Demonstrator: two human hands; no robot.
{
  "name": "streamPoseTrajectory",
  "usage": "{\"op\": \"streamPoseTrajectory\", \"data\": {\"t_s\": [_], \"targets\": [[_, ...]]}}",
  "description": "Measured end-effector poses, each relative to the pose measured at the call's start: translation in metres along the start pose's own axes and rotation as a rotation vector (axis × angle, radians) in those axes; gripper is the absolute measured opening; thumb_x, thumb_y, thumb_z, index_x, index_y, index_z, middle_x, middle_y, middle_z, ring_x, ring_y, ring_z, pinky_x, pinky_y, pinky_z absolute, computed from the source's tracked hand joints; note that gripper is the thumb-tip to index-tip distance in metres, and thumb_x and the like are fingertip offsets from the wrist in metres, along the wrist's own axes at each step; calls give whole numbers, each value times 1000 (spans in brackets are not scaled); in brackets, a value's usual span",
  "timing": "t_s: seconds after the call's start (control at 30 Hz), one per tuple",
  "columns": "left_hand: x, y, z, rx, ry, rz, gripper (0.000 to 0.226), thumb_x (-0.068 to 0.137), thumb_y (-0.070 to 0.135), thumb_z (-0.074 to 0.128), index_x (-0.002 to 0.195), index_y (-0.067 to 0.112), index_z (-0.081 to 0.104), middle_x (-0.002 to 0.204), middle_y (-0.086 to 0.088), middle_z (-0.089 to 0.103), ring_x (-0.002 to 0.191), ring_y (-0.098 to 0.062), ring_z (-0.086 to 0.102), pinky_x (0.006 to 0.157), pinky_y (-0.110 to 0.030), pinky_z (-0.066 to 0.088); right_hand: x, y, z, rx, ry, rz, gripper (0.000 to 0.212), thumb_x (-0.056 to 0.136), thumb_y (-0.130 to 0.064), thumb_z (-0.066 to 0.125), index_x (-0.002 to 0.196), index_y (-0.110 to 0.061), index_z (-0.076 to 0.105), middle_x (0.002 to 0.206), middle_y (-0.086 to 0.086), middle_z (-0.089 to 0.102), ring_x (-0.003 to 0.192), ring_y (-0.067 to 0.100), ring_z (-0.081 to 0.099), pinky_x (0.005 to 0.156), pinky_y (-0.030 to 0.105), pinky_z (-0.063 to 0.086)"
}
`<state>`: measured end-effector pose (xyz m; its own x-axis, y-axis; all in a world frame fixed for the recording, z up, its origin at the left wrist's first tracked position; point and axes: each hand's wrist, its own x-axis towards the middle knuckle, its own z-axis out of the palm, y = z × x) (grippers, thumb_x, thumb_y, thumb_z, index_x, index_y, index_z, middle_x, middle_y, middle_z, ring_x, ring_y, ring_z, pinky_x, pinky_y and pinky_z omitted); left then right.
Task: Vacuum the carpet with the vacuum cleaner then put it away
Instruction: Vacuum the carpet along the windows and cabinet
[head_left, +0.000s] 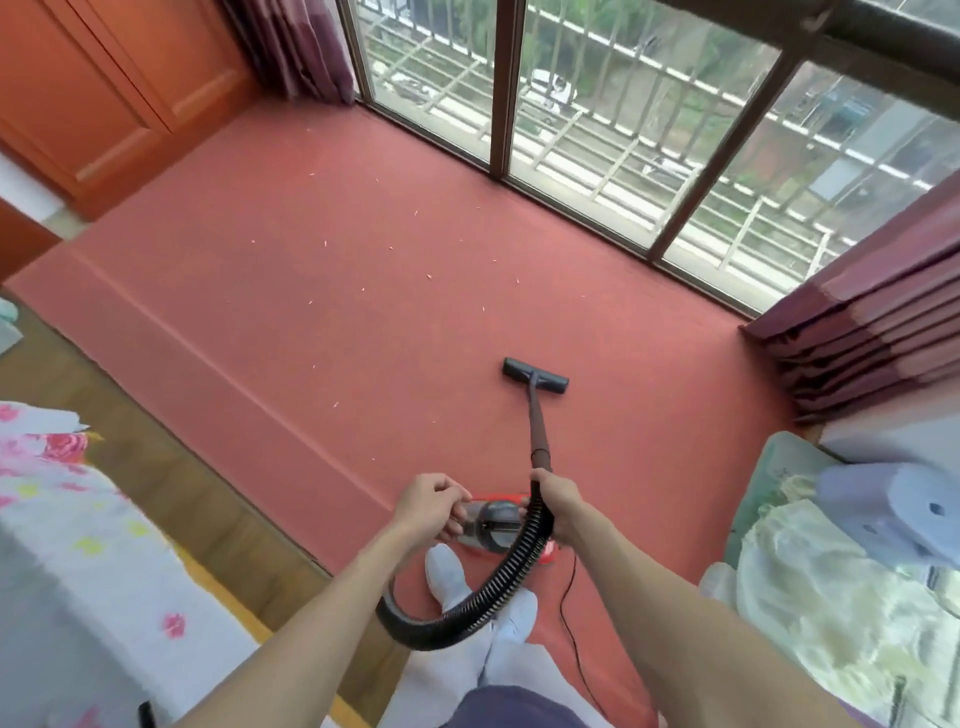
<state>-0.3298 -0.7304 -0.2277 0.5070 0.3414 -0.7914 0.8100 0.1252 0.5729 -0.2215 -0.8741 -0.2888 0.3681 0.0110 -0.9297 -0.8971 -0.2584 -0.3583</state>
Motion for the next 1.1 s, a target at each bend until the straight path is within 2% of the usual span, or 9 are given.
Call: {"op": "streamPoseTrajectory", "data": {"t_s": [0.2, 0.3, 0.4, 0.5, 0.6, 0.67, 0.83, 1.0, 1.1], "targets": [[9, 0, -24, 26, 29, 7, 26, 92, 0, 41, 87, 2, 66, 65, -6, 64, 53, -20, 58, 57, -33, 50, -10, -11, 5, -173, 117, -91, 21, 95, -19, 56, 85, -1, 54, 68, 14, 56, 51, 25, 54, 52, 32, 50], [18, 14, -19, 76, -11, 29, 25, 90, 0, 40, 83, 4, 64, 67, -7, 62, 52, -19, 55, 52, -28, 46, -41, -1, 19, -333, 133, -162, 18, 91, -19, 56, 77, -8, 51, 66, 9, 59, 53, 24, 60, 52, 33, 55], [23, 31, -3, 68, -45, 40, 25, 90, 2, 42, 80, 6, 65, 68, -9, 62, 55, -22, 56, 51, -27, 45, -57, 9, 20, -442, 97, -168, 18, 88, -13, 53, 71, -7, 54, 60, 5, 58, 46, 18, 58, 44, 25, 50], [26, 44, 17, 54, -86, 59, 24, 90, 3, 43, 81, 7, 65, 69, -8, 62, 57, -22, 56, 51, -27, 47, -53, -2, 17, -549, 102, -173, 16, 86, -17, 52, 73, -8, 57, 66, 7, 64, 61, 24, 66, 63, 35, 57], [29, 54, 31, 34, -92, 52, 24, 89, 2, 43, 82, 6, 65, 67, -7, 62, 55, -21, 56, 51, -27, 46, -27, -22, 8, -622, 136, -191, 13, 81, -22, 51, 76, -11, 54, 90, 16, 73, 85, 33, 71, 78, 40, 59], [34, 59, 36, 13, -69, 35, 24, 89, 2, 42, 83, 5, 65, 67, -7, 61, 54, -20, 56, 51, -27, 46, -8, -40, -1, -653, 140, -191, 12, 80, -22, 51, 76, -10, 53, 95, 19, 73, 87, 35, 71, 82, 45, 59], [55, 68, 49, -30, 78, -35, 22, 90, 3, 44, 88, 3, 66, 70, -8, 63, 55, -21, 56, 47, -24, 46, 31, -95, -22, -697, 93, -192, 11, 91, -12, 48, 82, -7, 53, 73, 10, 64, 65, 30, 67, 69, 39, 60], [80, 87, 80, -63, 296, -109, 21, 91, 5, 48, 83, 9, 66, 67, -4, 66, 54, -19, 60, 55, -30, 52, 77, -145, -55, -622, 2, -107, 8, 95, -10, 44, 98, -4, 48, 83, 16, 62, 50, 22, 58, 42, 25, 50], [90, 111, 117, -97, 330, -137, 19, 92, 3, 49, 83, 7, 66, 66, -7, 64, 50, -20, 57, 48, -26, 49, 94, -171, -76, -449, 2, -76, 10, 96, -14, 46, 93, -5, 50, 84, 15, 60, 52, 23, 58, 45, 27, 50]]}}
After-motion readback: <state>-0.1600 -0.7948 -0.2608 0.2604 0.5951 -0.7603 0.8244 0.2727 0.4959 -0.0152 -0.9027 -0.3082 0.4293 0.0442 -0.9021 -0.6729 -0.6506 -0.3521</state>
